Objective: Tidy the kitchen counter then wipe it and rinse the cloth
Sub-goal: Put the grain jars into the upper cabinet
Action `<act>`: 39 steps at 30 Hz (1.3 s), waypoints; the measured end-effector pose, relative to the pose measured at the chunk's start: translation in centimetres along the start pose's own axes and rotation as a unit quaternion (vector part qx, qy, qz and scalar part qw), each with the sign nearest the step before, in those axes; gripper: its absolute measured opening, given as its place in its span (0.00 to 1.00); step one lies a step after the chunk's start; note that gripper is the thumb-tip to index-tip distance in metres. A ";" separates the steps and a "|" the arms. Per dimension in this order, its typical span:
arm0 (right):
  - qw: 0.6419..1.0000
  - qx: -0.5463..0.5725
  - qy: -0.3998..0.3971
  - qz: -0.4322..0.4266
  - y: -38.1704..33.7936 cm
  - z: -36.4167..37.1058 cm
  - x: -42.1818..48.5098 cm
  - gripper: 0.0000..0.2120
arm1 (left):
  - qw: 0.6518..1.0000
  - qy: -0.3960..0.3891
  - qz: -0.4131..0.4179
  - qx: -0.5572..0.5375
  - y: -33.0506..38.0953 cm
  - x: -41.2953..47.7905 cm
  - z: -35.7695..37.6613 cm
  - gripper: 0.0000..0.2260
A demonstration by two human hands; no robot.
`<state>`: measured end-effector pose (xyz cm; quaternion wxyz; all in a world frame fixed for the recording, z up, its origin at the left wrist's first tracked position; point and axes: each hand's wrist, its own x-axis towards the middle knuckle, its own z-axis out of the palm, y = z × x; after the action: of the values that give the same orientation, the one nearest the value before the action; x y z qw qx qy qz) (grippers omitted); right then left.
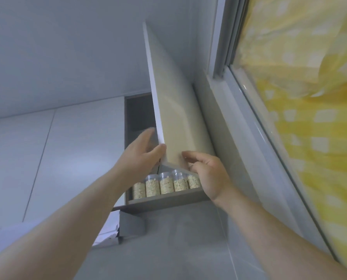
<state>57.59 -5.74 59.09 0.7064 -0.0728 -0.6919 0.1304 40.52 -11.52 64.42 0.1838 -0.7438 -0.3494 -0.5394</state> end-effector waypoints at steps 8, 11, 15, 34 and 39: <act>0.999 -0.046 -0.021 0.014 3.2 2.1 1.6 0.20 | 0.961 0.042 0.147 0.231 -3.8 -0.1 -1.7 0.21; 0.993 -0.122 -0.006 -0.006 4.8 2.6 2.6 0.18 | 0.957 0.046 0.143 0.249 -6.0 -0.4 -2.2 0.21; 0.968 -0.251 -0.014 -0.023 7.6 3.2 4.2 0.19 | 0.968 0.048 0.119 0.216 -10.3 0.0 -2.7 0.21; 0.845 -0.526 -0.097 -0.014 19.3 5.5 6.6 0.27 | 0.971 0.009 0.122 0.207 -26.8 2.4 0.4 0.30; 0.797 -0.593 -0.108 -0.037 21.8 5.0 5.9 0.31 | 0.966 -0.002 0.103 0.235 -29.3 2.8 1.8 0.25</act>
<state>50.79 16.42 58.68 0.4497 -0.4378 -0.7076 -0.3246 21.23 10.73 63.36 0.4076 -0.7127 -0.3878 -0.4190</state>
